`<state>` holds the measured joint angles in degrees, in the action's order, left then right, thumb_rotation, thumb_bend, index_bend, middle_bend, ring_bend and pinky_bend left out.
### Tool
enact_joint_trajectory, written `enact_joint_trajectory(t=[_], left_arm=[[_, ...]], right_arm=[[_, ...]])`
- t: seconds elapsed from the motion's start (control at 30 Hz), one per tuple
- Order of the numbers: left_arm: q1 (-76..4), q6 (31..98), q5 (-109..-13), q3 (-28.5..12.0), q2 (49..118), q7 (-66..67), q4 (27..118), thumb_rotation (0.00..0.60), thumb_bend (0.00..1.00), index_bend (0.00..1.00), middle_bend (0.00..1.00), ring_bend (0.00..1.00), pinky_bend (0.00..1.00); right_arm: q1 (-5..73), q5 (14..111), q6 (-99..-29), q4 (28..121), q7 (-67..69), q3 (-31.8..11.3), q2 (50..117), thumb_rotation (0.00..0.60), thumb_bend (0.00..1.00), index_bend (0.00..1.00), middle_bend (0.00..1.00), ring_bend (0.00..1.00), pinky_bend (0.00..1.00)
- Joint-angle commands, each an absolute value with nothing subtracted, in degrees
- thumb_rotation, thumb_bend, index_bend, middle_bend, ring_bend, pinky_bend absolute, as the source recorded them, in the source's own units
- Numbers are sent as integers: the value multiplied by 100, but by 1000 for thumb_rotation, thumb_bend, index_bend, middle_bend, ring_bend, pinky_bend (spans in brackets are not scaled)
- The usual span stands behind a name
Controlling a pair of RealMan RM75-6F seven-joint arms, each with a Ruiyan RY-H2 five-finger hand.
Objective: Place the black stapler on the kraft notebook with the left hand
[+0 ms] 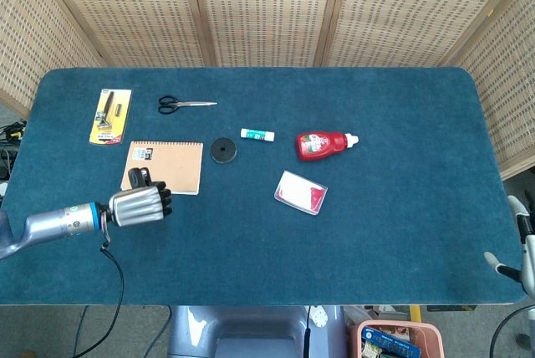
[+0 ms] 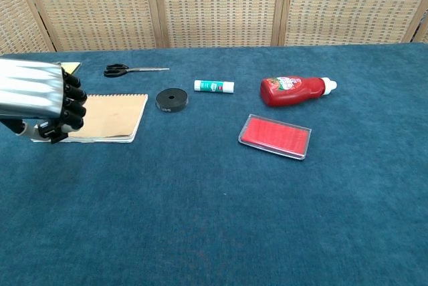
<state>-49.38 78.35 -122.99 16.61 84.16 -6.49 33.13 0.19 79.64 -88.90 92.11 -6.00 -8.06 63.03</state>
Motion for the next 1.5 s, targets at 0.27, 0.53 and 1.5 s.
enact_joint_trajectory(t=[0.27, 0.53, 1.5], left_arm=[[-5323, 6750, -11601, 1390, 9462, -1406, 2254, 600, 500, 844, 605, 452, 517], [-5437, 6266, -11335, 1429, 9829, -1861, 1535, 600, 500, 811, 573, 452, 523], [-3283, 8027, -8390, 44, 7320, -1386, 6598, 600, 0, 0, 0, 0, 0]], right_arm=[[70, 7807, -8769, 9162, -645, -839, 6335, 600, 0, 0, 0, 0, 0], [110, 7660, -8669, 9102, -642, -879, 6351, 600, 0, 0, 0, 0, 0], [-9, 8214, -9042, 9292, -409, -701, 6227, 600, 0, 0, 0, 0, 0]])
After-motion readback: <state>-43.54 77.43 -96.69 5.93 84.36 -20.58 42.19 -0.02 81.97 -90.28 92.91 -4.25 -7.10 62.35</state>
